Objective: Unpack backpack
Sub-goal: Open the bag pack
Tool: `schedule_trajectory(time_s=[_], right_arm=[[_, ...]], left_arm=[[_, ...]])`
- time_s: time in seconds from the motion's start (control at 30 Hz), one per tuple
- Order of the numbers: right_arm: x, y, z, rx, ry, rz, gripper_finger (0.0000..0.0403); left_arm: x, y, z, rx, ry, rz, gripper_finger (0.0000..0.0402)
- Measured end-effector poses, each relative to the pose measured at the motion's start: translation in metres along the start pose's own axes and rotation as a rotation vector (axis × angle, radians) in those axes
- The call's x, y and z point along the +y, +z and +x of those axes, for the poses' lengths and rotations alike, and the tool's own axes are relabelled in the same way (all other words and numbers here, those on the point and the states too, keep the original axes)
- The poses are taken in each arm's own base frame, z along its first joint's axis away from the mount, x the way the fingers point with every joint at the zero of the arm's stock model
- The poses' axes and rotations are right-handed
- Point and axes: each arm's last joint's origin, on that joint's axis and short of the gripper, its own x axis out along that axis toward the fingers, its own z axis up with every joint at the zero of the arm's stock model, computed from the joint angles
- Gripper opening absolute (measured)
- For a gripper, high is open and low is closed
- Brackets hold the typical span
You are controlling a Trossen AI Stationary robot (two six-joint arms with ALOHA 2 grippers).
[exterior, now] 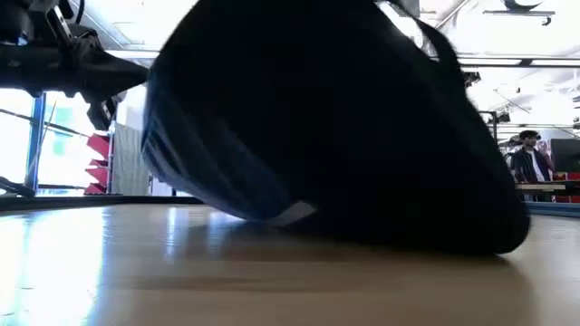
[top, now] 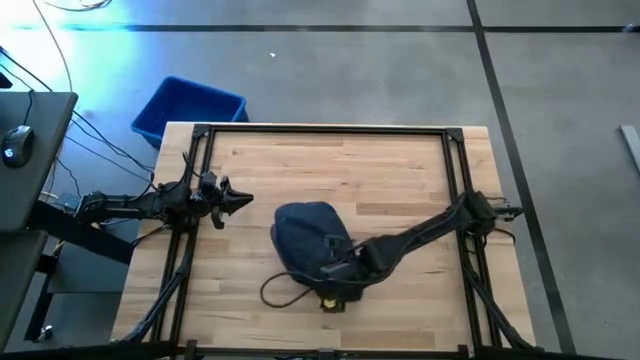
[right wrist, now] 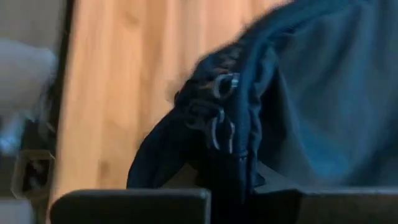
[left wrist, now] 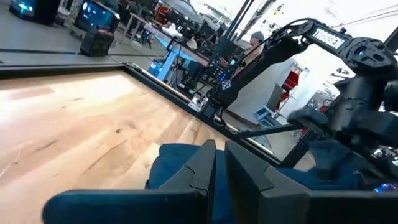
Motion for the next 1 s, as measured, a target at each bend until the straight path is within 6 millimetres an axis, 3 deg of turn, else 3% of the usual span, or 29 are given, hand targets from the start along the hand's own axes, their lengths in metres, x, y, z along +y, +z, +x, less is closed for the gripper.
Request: schedule_trajectory(time_s=[0.17, 0.4, 0.57, 0.9, 1.0], right_arm=[[0.004, -0.004, 0.045, 0.031, 0.062, 0.016, 0.0], [0.002, -0.004, 0.092, 0.03, 0.267, 0.005, 0.0], [-0.009, 0.002, 0.095, 0.012, 0.297, -0.041, 0.0], [-0.017, 0.004, 0.097, -0.009, 0.269, -0.18, 0.0002], [-0.018, 0.003, 0.097, -0.002, 0.278, -0.19, 0.0024]], left_arm=[[-0.001, -0.001, 0.0, 0.033, -0.036, -0.076, 0.0016], [-0.006, -0.005, -0.001, 0.146, -0.187, -0.132, 0.0016], [-0.017, -0.012, -0.005, 0.258, -0.311, -0.217, 0.0003], [-0.026, -0.031, -0.003, 0.401, -0.201, -0.378, 0.0], [-0.023, -0.035, 0.0, 0.411, -0.104, -0.467, 0.0]])
